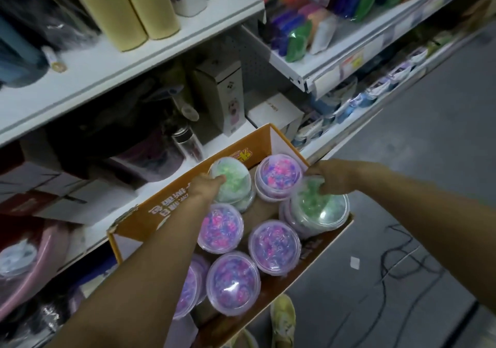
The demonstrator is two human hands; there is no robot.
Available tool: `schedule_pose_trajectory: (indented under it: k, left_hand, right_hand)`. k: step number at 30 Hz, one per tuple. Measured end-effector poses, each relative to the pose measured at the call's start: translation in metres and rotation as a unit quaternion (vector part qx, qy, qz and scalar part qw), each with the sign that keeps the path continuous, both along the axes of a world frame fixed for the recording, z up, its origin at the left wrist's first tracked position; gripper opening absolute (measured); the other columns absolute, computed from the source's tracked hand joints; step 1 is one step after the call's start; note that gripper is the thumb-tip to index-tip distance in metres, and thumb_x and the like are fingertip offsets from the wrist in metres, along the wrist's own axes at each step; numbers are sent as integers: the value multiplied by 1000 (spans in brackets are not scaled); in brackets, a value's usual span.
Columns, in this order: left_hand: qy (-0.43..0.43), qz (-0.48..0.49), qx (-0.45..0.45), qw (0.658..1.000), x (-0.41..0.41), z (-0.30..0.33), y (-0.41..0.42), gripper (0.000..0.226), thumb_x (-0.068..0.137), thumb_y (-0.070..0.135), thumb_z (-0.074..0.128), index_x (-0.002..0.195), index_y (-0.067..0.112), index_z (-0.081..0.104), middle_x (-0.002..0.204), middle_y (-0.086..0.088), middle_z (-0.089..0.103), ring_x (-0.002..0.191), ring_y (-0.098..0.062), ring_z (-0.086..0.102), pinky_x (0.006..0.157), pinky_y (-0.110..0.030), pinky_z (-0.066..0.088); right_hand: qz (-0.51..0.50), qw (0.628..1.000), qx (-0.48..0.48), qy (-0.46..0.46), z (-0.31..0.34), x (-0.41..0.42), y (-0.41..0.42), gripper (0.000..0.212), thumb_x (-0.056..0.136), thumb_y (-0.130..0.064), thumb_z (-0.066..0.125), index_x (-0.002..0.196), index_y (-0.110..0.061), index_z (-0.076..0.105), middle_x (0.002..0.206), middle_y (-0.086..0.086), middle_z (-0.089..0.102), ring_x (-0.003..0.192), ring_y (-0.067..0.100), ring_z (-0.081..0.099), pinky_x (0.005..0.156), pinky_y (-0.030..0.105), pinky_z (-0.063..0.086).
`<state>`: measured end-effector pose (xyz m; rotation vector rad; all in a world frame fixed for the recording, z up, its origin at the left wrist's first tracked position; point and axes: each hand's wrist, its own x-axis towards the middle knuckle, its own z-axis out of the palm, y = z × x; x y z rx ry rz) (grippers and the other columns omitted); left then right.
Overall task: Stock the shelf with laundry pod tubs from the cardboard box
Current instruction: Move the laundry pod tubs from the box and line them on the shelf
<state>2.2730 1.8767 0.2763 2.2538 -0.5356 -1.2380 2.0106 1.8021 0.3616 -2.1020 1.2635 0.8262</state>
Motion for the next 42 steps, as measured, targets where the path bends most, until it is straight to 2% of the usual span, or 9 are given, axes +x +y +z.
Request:
schedule_pose_trajectory:
  k: [6, 9, 13, 15, 17, 24, 34, 39, 42]
  left_hand:
    - [55, 98, -81, 990, 6, 27, 38, 23, 72, 27, 79, 80, 17, 61, 87, -8, 66, 90, -32, 64, 86, -44, 53]
    - [97, 120, -111, 982, 11, 64, 70, 31, 69, 36, 78, 65, 22, 51, 83, -8, 66, 83, -27, 63, 88, -47, 52]
    - [134, 174, -149, 964, 16, 124, 108, 25, 82, 32, 73, 88, 11, 60, 92, -7, 67, 84, -23, 67, 65, -30, 57]
    - [148, 183, -182, 955, 21, 152, 124, 41, 81, 35, 73, 103, 3, 59, 95, -12, 69, 81, -24, 70, 58, -28, 57]
    - [163, 189, -210, 945, 27, 181, 137, 62, 77, 42, 75, 118, 2, 52, 104, -17, 68, 89, -29, 70, 66, -35, 59]
    - [157, 158, -318, 921, 44, 296, 184, 40, 85, 49, 61, 115, 28, 47, 119, -15, 55, 102, -34, 63, 71, -39, 58]
    - [114, 173, -420, 884, 91, 409, 247, 57, 88, 49, 54, 134, 18, 42, 108, -22, 59, 93, -35, 67, 68, -37, 58]
    - [81, 193, -459, 864, 123, 461, 275, 65, 86, 52, 56, 138, 16, 40, 110, -24, 59, 86, -34, 69, 59, -32, 58]
    - [65, 206, -483, 849, 144, 489, 288, 59, 86, 53, 56, 133, 20, 42, 114, -27, 59, 93, -36, 67, 70, -38, 58]
  right_hand:
    - [-53, 995, -21, -87, 15, -7, 7, 13, 85, -27, 67, 88, -15, 62, 100, 7, 60, 84, 21, 58, 73, 28, 48]
    - [-167, 975, -1, -148, 46, -6, 14, 11, 87, -22, 64, 83, -11, 65, 74, 4, 60, 59, 15, 55, 51, 23, 45]
    - [-373, 876, 48, -301, 98, 5, 19, 17, 87, -9, 64, 90, 7, 67, 67, 13, 54, 48, 19, 44, 43, 23, 37]
    - [-412, 837, 86, -350, 131, 18, 21, 15, 88, -9, 63, 93, 4, 66, 73, 15, 53, 50, 21, 42, 44, 23, 37]
    - [-412, 818, 110, -387, 164, 34, 22, 17, 87, -12, 64, 97, 2, 65, 72, 14, 52, 51, 21, 45, 41, 22, 41]
    - [-340, 774, 131, -518, 284, 90, 54, 20, 87, -16, 63, 98, 1, 63, 71, 11, 57, 43, 14, 54, 36, 20, 44]
    - [-222, 741, 118, -622, 423, 160, 119, 12, 87, -13, 57, 76, -8, 56, 51, 5, 48, 34, 12, 48, 32, 19, 40]
    - [-192, 689, 141, -684, 479, 207, 141, 22, 90, -15, 51, 68, -15, 50, 45, 2, 46, 30, 11, 44, 33, 13, 38]
    - [-173, 664, 170, -707, 507, 240, 153, 19, 92, -17, 49, 73, -14, 47, 42, 0, 45, 31, 10, 45, 32, 14, 39]
